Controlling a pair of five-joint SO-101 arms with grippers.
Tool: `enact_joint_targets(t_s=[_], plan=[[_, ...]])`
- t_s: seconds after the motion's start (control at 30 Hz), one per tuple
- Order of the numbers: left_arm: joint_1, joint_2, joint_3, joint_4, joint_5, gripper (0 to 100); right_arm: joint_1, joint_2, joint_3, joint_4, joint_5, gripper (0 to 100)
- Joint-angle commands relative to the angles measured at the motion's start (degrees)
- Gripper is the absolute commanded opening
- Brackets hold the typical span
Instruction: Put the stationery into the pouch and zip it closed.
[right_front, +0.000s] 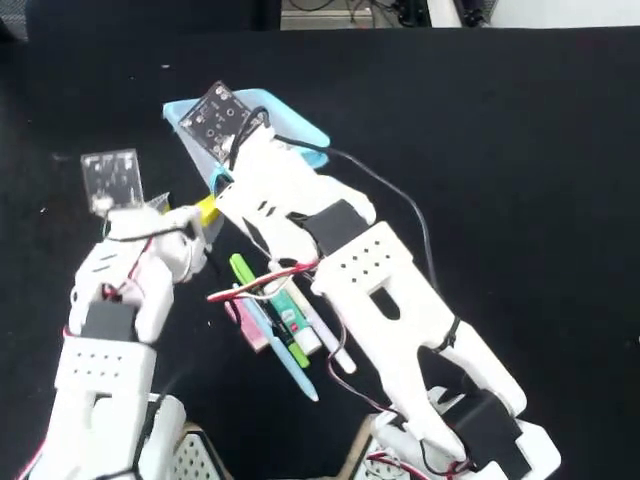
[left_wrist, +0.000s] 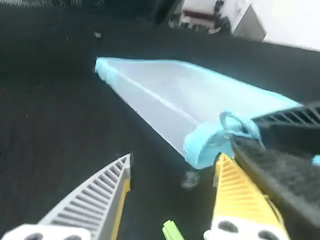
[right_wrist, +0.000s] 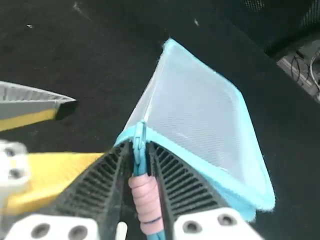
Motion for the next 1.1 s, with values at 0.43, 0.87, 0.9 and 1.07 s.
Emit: enact_joint_targets(t_s=[0.43, 0.87, 0.9, 1.07], plan=[[-0.9, 6.1, -8.7, 4.0, 0.2, 27, -1.0, -2.9, -0.2, -0.4, -0.4, 1.1], [-3.5, 6.7, -7.9, 0.3, 0.5, 27, -1.1, -2.8, -0.1, -0.3, -0.4, 1.1], [-3.5, 6.7, -7.9, 0.3, 0.5, 27, -1.1, -2.8, -0.1, -0.3, -0.4, 1.1], [-3.5, 6.7, -5.8, -2.1, 0.5, 27, -1.1, -2.8, -0.1, -0.1, -0.4, 1.1]])
